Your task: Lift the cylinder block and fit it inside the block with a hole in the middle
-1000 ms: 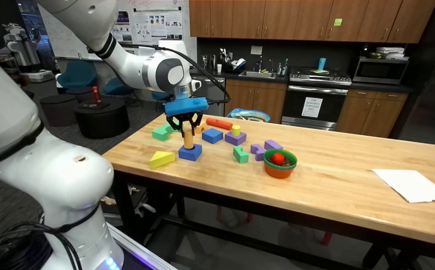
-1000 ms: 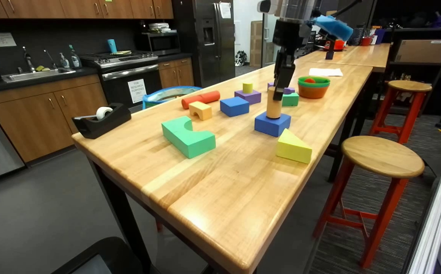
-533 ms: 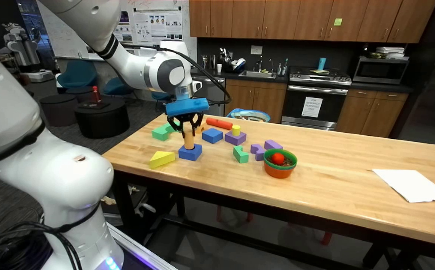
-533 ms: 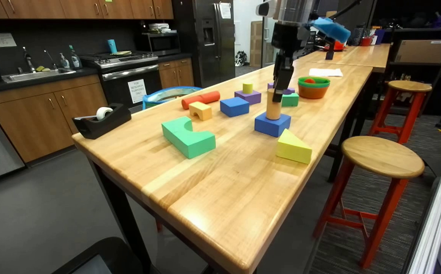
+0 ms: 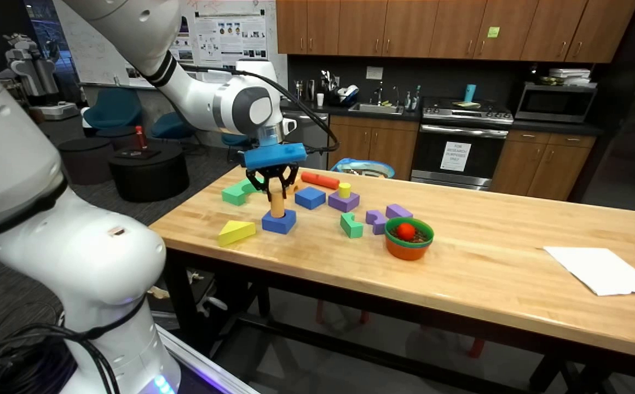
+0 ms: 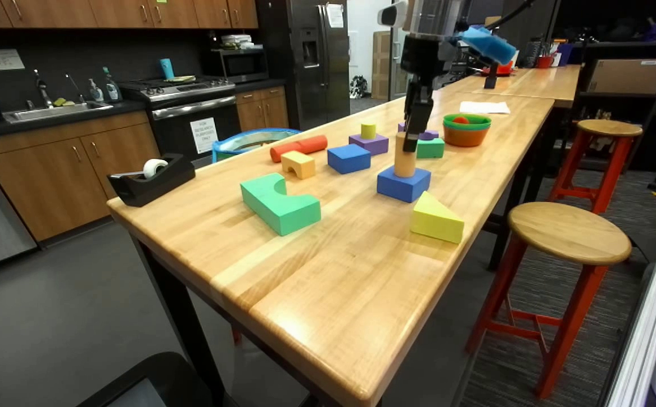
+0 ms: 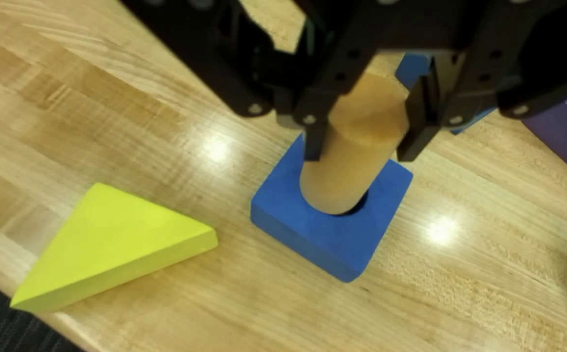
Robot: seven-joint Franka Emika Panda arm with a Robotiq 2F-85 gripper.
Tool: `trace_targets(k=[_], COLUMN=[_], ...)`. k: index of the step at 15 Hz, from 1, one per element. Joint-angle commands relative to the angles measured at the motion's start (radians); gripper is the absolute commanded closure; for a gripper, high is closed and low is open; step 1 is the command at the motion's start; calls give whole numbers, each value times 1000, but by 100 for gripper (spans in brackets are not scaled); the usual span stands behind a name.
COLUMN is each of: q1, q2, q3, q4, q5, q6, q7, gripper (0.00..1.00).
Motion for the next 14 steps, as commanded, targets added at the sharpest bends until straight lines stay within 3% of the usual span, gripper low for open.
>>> trace_targets(k=[1, 14], q1=[-4, -6], q2=[12, 18], q3=[-3, -9], q4=[14, 15], q5=[24, 30], q6=[4, 3], q7=[-28, -36], gripper=[84, 84])
